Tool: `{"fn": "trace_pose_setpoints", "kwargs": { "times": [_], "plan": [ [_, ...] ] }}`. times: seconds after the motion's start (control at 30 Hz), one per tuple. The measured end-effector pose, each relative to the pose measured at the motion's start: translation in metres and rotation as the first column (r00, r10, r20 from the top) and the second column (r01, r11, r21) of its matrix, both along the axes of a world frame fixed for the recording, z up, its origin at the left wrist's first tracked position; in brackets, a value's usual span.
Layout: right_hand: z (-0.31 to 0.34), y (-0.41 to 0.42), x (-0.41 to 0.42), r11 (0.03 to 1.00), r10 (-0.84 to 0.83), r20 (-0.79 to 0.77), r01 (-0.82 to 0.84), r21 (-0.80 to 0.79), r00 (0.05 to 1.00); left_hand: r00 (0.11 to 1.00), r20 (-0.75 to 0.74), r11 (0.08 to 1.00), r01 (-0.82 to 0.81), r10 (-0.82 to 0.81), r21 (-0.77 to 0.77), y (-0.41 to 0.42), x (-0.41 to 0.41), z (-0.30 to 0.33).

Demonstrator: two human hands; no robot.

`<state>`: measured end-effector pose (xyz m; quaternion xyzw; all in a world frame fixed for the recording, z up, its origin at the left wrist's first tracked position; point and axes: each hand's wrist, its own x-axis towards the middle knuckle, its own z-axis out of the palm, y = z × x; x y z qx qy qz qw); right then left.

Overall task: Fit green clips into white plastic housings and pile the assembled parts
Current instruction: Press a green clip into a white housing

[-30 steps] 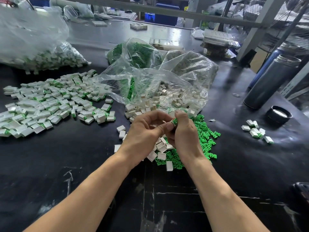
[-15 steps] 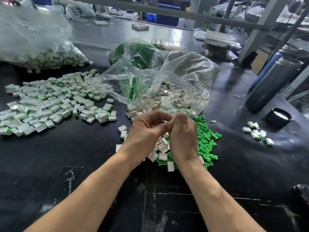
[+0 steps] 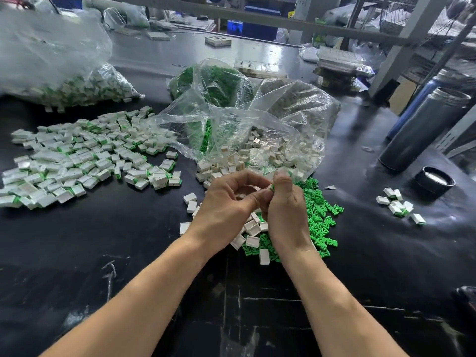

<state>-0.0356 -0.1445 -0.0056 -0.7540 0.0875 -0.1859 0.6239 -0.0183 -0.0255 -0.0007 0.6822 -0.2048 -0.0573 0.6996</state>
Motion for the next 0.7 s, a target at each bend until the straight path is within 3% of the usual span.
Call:
{"fn": "trace_pose_setpoints", "kwargs": {
  "times": [0.7],
  "plan": [
    [-0.0009,0.0074,0.0061,0.977,-0.168,0.008,0.168,-0.131,0.986,0.997,0.008,0.997,-0.081,0.081,0.006,-0.001,-0.0022,-0.0002]
  ]
}}
